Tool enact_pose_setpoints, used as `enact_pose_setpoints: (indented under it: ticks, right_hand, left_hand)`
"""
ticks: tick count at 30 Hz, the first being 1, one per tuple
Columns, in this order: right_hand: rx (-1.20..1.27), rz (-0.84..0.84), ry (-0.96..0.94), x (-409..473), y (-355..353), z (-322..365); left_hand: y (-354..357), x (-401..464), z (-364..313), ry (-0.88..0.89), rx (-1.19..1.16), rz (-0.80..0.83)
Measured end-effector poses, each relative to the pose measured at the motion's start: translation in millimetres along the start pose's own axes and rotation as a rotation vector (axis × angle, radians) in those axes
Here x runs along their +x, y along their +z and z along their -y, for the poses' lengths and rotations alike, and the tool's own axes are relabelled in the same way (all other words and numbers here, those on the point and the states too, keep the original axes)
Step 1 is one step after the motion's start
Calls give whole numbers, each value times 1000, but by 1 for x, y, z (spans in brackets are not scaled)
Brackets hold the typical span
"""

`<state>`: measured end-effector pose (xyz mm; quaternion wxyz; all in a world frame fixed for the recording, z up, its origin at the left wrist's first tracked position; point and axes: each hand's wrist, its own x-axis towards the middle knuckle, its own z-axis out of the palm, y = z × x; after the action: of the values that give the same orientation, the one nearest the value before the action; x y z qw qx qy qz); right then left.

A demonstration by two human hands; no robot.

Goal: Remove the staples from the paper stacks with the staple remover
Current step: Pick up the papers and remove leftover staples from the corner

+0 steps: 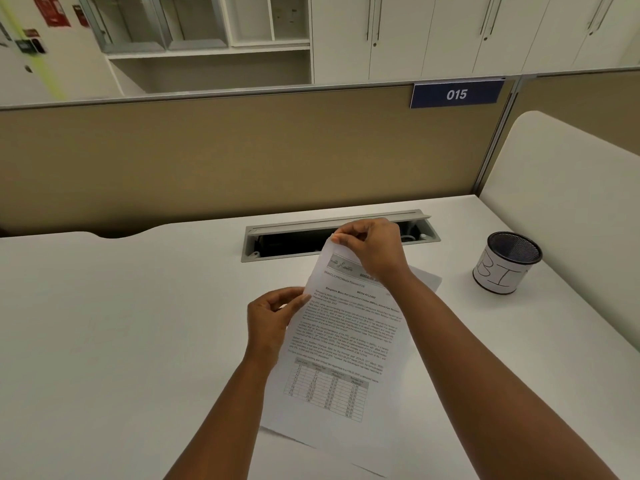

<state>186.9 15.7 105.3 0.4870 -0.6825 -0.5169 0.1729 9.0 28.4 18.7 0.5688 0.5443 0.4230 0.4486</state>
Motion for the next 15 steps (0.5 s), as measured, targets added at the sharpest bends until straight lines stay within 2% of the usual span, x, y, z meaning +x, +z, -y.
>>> enact_pose_setpoints:
  ticks: [15]
  right_hand:
    - [-57, 22, 11, 1, 3, 3]
  left_hand:
    - [-7, 3, 6, -1, 28, 0]
